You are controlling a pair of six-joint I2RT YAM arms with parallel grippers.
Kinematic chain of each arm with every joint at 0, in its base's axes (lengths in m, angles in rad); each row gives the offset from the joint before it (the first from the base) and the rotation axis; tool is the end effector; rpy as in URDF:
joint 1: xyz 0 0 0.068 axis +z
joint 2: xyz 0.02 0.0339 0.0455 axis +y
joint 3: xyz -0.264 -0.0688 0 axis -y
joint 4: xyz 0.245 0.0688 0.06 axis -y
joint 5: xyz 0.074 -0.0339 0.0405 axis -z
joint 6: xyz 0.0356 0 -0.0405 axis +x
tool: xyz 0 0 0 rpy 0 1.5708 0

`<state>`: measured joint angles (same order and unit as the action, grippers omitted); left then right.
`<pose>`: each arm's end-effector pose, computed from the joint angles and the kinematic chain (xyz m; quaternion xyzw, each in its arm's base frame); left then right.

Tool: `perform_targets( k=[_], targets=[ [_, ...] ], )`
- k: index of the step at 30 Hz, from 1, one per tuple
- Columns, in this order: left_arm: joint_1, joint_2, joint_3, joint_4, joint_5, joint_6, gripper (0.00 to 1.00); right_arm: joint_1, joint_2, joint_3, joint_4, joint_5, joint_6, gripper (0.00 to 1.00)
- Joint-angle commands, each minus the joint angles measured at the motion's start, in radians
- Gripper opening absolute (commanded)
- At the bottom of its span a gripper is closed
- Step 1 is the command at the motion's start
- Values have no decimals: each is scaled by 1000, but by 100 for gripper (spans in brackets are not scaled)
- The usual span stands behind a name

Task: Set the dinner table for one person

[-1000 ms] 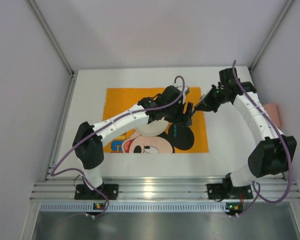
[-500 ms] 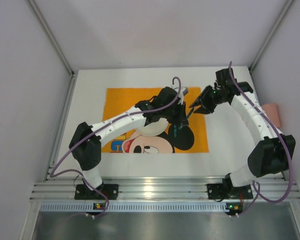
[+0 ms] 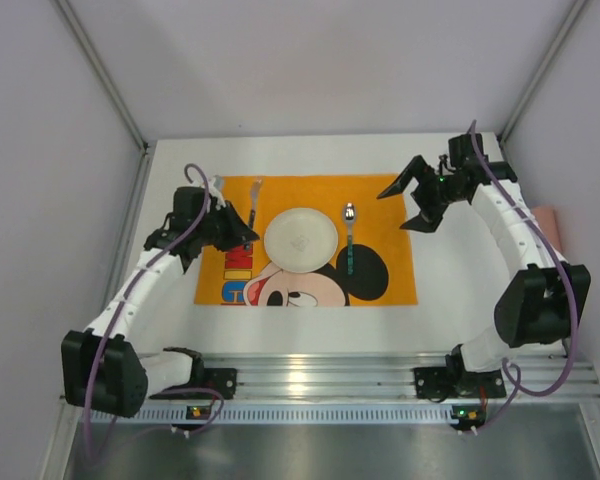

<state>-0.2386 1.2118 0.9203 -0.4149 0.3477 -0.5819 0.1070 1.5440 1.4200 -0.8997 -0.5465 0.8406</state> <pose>0.2506 -0.0735 0.2780 -0.0814 0.8936 -0.3086 0.3157 0.3140 0.0523 0.3175 0.2644 0.8916 0.3499 0.1129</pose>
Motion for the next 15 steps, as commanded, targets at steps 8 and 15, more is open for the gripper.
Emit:
perform_targets(
  k=[8,15],
  targets=[
    [225,189,-43,114,405,59,0,-12,-44,-41,5,-63,-67,100],
    [231,281,-24,94,360,65,0,-29,-67,-52,-5,-56,-78,100]
  ],
)
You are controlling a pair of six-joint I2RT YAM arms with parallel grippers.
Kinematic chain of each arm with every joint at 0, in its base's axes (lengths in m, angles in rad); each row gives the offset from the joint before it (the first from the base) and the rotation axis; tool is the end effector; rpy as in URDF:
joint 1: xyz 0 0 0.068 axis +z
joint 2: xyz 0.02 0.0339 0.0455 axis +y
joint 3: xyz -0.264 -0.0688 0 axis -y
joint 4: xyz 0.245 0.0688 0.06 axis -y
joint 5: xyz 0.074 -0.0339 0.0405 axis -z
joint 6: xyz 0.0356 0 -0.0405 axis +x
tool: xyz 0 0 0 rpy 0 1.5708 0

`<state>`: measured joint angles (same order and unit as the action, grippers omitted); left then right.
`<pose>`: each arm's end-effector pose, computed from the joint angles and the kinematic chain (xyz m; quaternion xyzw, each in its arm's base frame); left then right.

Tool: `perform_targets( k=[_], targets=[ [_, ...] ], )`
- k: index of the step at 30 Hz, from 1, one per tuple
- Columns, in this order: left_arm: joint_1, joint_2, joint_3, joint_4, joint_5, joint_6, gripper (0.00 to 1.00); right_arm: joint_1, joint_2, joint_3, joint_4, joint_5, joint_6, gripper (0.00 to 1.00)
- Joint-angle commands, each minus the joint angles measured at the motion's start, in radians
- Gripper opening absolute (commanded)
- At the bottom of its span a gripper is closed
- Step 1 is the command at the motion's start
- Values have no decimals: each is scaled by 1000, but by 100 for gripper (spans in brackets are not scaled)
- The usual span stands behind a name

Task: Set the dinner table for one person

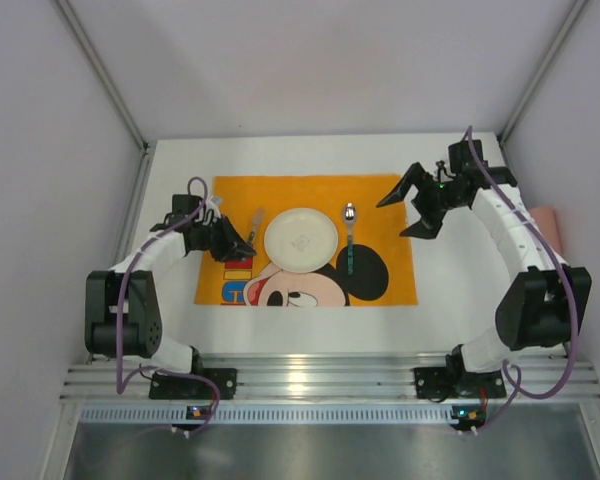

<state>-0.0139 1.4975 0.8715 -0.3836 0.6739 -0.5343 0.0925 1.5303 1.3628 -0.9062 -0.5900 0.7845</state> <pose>0.2882 -0.0262 0.1957 -0.1448 0.8999 -0.3766 0.1656 0.3071 0.0484 0.3046 0.2472 0.8967 0.3551 0.0935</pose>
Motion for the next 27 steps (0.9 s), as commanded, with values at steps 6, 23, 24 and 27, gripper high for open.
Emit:
perform_targets(
  k=[6,23,24,27],
  targets=[
    [6,-57,-66,61,-76,10,23,-57,-65,38,-45,36,-65,100],
    [8,-232,-118,-6,-126,56,81,-326,302,677,-417,741,-189,100],
    [6,-238,-114,-14,-122,62,81,-342,377,765,-433,837,-189,100],
    [6,-260,-103,-23,-86,59,82,-404,477,860,-465,924,-163,100]
  ],
)
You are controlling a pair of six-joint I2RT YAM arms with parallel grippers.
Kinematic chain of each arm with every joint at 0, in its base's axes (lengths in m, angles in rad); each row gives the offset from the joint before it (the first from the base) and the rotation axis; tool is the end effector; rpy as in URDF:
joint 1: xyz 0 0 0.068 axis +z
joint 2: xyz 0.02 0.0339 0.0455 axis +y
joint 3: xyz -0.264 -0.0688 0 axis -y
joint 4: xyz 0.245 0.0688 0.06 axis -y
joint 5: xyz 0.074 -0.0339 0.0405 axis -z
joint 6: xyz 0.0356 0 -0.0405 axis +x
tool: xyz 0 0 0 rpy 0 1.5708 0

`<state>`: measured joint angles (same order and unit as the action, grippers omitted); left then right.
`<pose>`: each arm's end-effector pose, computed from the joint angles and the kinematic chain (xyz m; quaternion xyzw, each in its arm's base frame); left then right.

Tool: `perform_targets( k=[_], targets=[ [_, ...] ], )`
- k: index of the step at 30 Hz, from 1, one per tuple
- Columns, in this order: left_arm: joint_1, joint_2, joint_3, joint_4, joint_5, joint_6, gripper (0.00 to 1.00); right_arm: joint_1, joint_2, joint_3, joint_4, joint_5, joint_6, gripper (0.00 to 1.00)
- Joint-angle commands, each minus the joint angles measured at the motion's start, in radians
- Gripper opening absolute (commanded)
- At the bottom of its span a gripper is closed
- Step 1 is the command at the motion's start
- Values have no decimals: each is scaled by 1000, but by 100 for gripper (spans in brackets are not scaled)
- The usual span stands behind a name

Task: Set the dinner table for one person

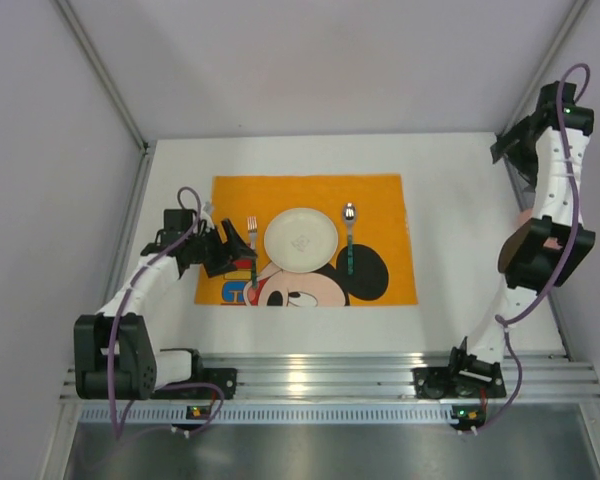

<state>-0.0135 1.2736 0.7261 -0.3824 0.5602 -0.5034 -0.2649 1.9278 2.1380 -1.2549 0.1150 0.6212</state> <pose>0.2451 -0.0222 0.2061 -0.1367 0.9060 -0.3310 0.2256 0.3794 -0.1072 0.3761 0.4268 0.8645 -0.0086 0.2653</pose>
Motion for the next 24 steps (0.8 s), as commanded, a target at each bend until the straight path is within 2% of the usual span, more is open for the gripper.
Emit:
perform_targets(
  k=[1,5,9,15,24],
  targets=[
    [6,-40,45,-21,39,10,81,-63,127,95,-115,229,17,100],
    [7,-56,67,-1,144,-40,82,-63,215,152,-113,325,52,100],
    [7,-46,111,-12,185,-46,82,-63,258,134,-87,423,71,100],
    [6,-11,168,-73,178,2,81,-73,327,155,-71,478,86,100],
    [6,4,127,-50,210,-3,78,-69,399,149,-41,658,133,100]
  ],
)
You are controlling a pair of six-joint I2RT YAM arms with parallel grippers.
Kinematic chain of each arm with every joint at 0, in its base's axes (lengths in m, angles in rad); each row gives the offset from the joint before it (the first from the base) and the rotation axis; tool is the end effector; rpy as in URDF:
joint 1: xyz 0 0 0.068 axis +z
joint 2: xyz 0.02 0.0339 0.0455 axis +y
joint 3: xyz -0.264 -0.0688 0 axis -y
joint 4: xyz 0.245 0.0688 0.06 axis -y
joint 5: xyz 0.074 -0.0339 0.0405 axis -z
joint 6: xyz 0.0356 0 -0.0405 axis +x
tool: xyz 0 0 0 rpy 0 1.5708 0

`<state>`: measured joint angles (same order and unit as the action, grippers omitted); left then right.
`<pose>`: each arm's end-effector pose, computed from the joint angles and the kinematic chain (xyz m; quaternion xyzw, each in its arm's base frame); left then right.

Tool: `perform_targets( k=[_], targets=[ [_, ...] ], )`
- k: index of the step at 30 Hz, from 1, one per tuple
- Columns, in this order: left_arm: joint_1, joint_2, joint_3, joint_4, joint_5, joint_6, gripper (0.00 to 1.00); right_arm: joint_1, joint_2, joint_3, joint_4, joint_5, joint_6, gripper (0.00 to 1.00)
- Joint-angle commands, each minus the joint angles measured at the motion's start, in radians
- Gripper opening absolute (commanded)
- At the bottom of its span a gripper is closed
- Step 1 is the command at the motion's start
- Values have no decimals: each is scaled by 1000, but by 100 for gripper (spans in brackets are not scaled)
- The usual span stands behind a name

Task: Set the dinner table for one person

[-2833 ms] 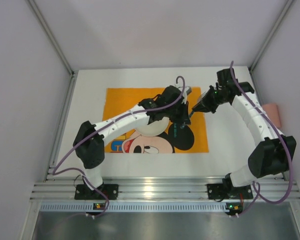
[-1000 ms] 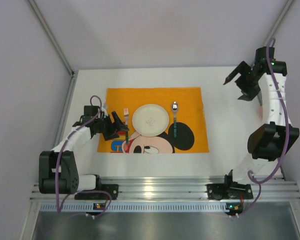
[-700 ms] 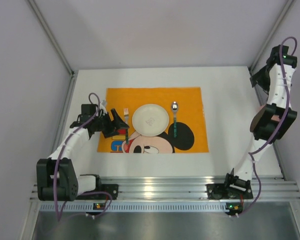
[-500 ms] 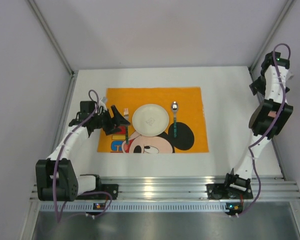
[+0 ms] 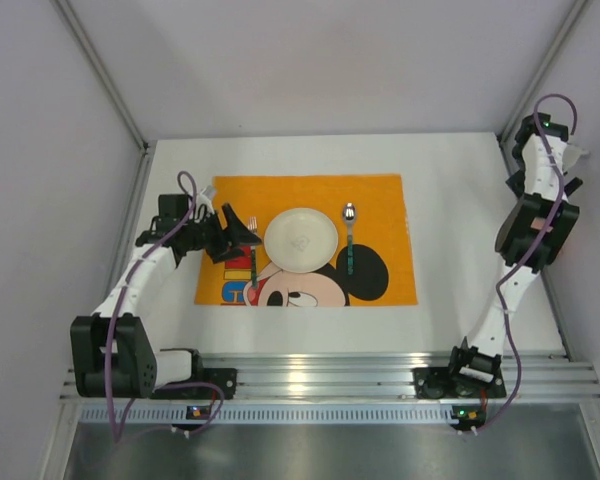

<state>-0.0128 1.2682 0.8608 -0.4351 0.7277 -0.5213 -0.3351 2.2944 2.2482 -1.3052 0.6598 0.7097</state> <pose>0.2567 -0.0270 0.2485 -0.0970 0.8771 -0.4086 0.2333 0.4315 -0.1734 0.2603 0.5000 0.7973 -0.2971 0.1617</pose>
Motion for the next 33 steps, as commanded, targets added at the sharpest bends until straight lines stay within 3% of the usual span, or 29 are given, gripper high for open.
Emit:
perform_targets(
  k=[1,7,12,20,23,24,27,30,33],
  targets=[
    [5,20,-9,-2,52,20,78,2,37,34,33,122,50,100],
    [-19,74,7,-11,59,58,77,-1,50,-13,199,193,21,100],
    [-24,117,24,7,52,63,77,-16,66,-41,218,210,-10,100],
    [-24,158,60,-8,44,90,76,-27,20,-286,236,202,34,100],
    [-27,168,61,-2,45,87,76,-28,1,-312,244,207,33,72],
    [-29,171,61,-2,47,86,76,-27,-6,-311,244,210,31,44],
    [-30,166,60,4,44,86,75,-25,-30,-280,244,216,4,13],
    [-30,163,50,10,39,86,75,-22,-64,-245,244,198,-26,0],
    [-30,160,40,21,41,81,75,-15,-119,-249,242,166,-33,0]
  ],
)
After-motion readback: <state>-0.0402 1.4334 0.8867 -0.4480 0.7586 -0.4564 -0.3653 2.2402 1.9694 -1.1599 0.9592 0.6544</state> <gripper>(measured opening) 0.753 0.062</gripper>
